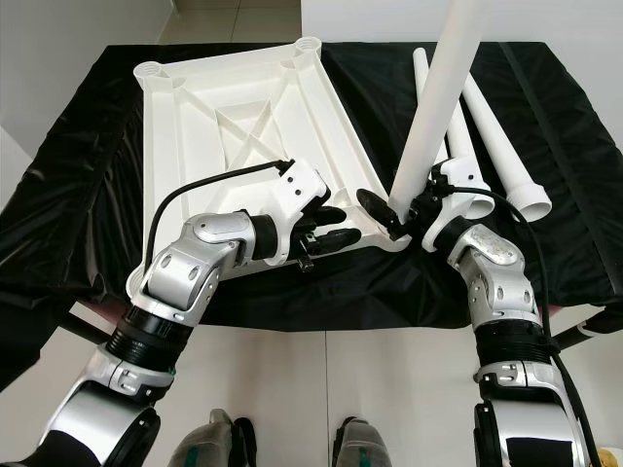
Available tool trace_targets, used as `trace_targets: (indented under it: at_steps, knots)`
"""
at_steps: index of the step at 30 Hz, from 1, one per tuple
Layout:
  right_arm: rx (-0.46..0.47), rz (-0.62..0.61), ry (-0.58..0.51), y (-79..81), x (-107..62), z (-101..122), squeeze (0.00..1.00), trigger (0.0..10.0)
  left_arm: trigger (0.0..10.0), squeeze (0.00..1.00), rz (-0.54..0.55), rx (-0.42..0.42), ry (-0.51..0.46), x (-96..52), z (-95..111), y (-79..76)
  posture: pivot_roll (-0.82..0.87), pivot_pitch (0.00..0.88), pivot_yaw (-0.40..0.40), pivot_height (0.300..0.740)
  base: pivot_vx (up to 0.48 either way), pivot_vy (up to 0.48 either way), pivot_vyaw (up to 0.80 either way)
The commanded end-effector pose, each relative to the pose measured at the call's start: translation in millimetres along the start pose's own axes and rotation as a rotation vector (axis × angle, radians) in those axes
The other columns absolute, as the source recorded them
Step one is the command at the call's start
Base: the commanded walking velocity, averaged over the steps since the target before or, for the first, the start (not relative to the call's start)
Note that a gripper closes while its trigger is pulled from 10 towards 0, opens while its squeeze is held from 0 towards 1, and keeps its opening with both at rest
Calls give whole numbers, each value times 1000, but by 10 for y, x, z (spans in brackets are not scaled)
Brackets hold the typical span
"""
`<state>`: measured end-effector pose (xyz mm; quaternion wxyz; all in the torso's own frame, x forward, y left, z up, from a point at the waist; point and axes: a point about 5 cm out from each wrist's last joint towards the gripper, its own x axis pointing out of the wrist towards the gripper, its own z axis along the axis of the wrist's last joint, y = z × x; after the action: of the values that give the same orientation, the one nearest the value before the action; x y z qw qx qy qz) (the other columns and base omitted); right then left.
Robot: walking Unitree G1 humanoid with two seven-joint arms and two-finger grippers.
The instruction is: Building children table
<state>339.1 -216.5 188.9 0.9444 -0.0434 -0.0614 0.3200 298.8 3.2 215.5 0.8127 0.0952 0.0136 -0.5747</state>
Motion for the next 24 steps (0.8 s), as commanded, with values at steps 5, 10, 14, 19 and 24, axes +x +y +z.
trace_targets:
  at_steps: [5,10,14,19,24]
  knots:
    - [-21,23,-8,-10,16,12,0,0,10000,0,301,-16,-5,-34,-5,97,-69,80,48,740,0,0,0]
    - [-48,27,13,-78,-38,12,0,10000,10000,0,312,-13,-31,-10,28,93,-81,60,39,740,0,0,0]
    - [-53,29,19,-97,-51,22,0,10000,10000,0,320,-8,-41,1,52,122,-83,59,37,740,0,0,0]
    - [-49,1,18,-98,-61,23,0,0,10000,0,333,4,-49,17,87,152,-79,69,20,740,0,0,0]
    - [-47,-116,9,-83,-42,27,0,10000,10000,0,352,11,-60,19,116,182,-78,74,13,740,0,0,0]
